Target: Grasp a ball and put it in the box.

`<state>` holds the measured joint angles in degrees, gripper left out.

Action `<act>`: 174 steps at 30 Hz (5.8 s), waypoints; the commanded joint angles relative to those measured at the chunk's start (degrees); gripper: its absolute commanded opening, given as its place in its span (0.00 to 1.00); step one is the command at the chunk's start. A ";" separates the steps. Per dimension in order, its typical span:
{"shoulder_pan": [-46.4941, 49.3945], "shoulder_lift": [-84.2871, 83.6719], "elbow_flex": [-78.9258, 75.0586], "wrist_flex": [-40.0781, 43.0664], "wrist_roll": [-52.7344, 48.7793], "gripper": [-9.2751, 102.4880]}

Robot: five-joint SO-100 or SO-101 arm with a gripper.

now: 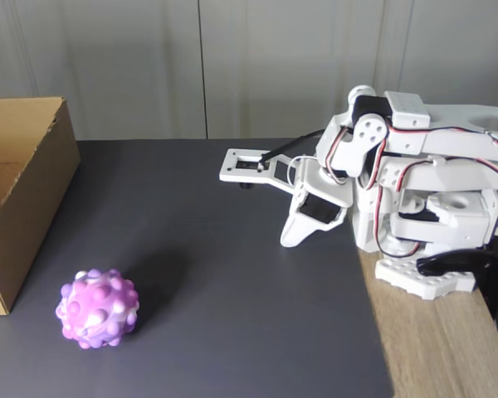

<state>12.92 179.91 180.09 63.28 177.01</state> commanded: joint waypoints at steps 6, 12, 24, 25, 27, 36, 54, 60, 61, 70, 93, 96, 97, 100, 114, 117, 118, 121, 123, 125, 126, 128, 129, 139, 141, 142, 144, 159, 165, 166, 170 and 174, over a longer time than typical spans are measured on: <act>-0.26 -0.53 0.26 1.23 -0.35 0.09; -0.26 -0.53 0.26 1.23 -0.35 0.09; -0.26 -0.53 0.26 1.23 -0.35 0.09; -0.26 -0.53 0.26 1.23 -0.35 0.09; -0.26 -0.53 0.26 1.23 -0.35 0.09; -0.26 -0.53 0.26 1.23 -0.35 0.09; -0.26 -0.53 0.26 1.23 -0.35 0.09; -0.26 -0.53 0.26 1.23 -0.35 0.09; -0.26 -0.53 0.26 1.23 -0.35 0.09; -0.26 -0.53 0.26 1.41 -1.32 0.09; 1.76 -0.53 -0.70 -10.02 2.72 0.09; 1.32 -0.53 -1.58 -12.04 4.22 0.09; 0.97 -0.53 -2.11 -12.04 4.48 0.09; -0.97 -0.53 -4.57 -11.78 4.57 0.09; -13.62 -31.55 -34.54 -21.18 0.09 0.08; -14.68 -40.17 -41.57 -24.17 -0.09 0.08; -15.12 -42.71 -43.77 -24.87 -0.18 0.08; -16.61 -49.22 -48.43 -27.60 0.00 0.08; -17.75 -53.70 -51.24 -29.53 0.09 0.08; -18.63 -58.10 -53.88 -31.73 0.09 0.08; -18.90 -60.29 -55.02 -32.96 0.09 0.09; -18.98 -64.07 -57.22 -34.98 0.18 0.13; -18.90 -65.74 -58.10 -35.95 0.26 0.15; -14.41 -78.75 -64.51 -40.87 0.62 0.39; -13.54 -80.24 -65.21 -41.48 0.97 0.42; -13.10 -80.77 -65.30 -41.84 1.14 0.43; -12.39 -81.83 -65.39 -42.36 1.23 0.46; -13.27 -87.63 -66.80 -44.56 1.23 0.61; -14.50 -91.76 -68.29 -46.49 1.23 0.60; -14.77 -92.72 -68.73 -46.76 1.23 0.60; -15.38 -96.42 -71.19 -47.46 1.23 0.60; -15.64 -99.14 -72.60 -48.43 1.32 0.59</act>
<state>-1.93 80.42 110.48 16.08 178.42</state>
